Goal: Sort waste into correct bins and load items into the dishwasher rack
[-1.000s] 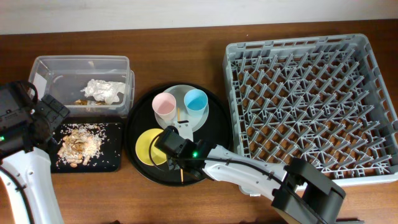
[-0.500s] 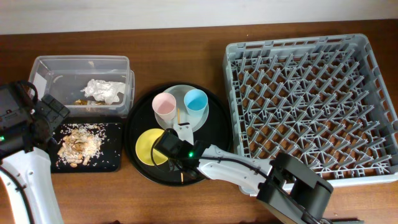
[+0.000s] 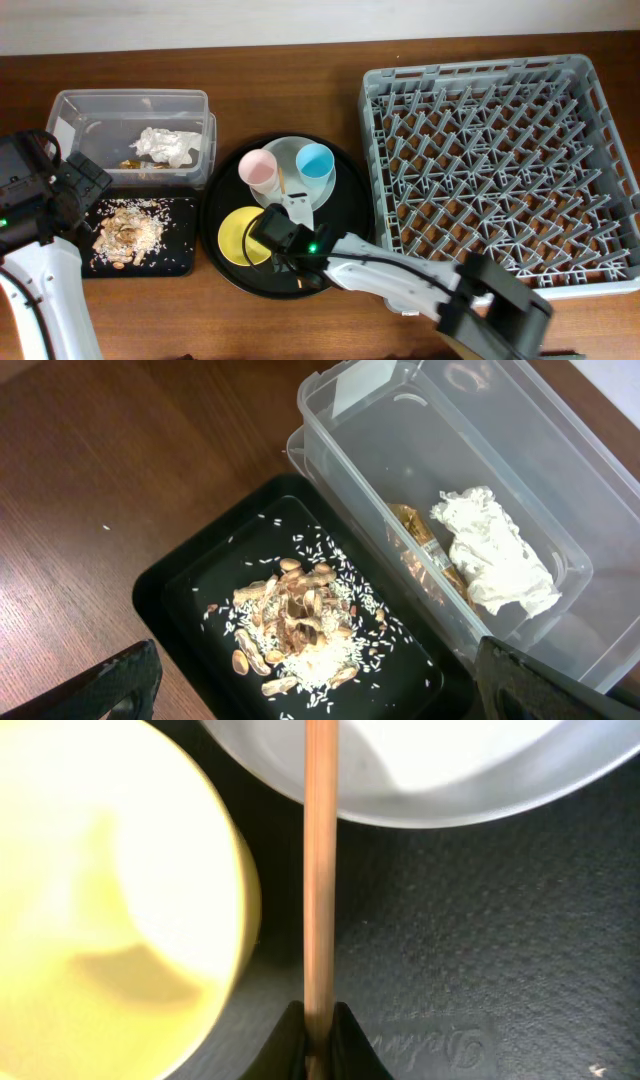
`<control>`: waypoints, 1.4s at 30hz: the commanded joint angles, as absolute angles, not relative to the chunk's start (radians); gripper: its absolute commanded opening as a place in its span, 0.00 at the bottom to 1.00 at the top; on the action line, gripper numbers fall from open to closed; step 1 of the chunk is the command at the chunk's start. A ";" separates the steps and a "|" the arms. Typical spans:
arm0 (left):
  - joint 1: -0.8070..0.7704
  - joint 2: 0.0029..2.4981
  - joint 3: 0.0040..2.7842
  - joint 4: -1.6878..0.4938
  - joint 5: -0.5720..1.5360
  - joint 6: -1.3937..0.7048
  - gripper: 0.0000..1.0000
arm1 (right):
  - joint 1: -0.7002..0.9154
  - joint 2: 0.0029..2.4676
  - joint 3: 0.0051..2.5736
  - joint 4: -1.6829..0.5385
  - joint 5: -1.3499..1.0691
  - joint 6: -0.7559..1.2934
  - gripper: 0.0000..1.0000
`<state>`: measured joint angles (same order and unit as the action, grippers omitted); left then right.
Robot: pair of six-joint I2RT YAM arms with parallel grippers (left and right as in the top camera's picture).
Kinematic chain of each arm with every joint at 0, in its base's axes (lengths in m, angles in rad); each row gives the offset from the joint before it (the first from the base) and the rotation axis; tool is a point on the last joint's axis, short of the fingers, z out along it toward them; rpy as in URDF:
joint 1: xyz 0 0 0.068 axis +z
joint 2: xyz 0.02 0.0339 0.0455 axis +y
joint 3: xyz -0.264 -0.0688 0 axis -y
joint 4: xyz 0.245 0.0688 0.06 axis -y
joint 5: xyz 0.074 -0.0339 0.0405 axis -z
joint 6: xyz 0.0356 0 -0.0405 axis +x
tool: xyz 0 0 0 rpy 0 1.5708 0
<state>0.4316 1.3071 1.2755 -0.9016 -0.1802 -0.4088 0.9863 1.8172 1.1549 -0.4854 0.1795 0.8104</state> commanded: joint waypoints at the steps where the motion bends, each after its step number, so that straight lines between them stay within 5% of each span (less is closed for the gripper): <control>1: 0.435 1.308 1.277 -0.903 -0.180 -0.403 0.99 | 0.928 1.695 1.162 -0.574 0.199 0.813 0.04; 9: 0.435 1.308 1.277 -0.903 -0.180 -0.403 0.99 | 0.671 1.290 1.162 -0.882 0.196 0.530 0.04; 15: 0.435 1.308 1.277 -0.903 -0.180 -0.403 0.99 | 0.490 1.343 1.161 -0.988 0.237 0.438 0.04; 21: 0.435 1.308 1.277 -0.903 -0.180 -0.403 0.99 | 0.470 1.560 1.161 -0.926 0.270 0.415 0.04; 33: 0.435 1.308 1.277 -0.903 -0.180 -0.403 0.99 | 0.470 1.575 1.162 -0.904 0.317 0.415 0.16; 38: 0.435 1.308 1.277 -0.903 -0.180 -0.403 0.99 | 0.471 1.555 1.430 -1.030 0.318 0.392 0.16; 42: 0.435 1.308 1.277 -0.903 -0.180 -0.403 0.99 | 0.471 1.578 1.552 -0.820 -0.154 0.074 0.18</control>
<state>0.4316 1.3071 1.2755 -0.9024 -0.1802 -0.4088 0.4725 1.5654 1.5314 -0.9024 0.0628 0.2131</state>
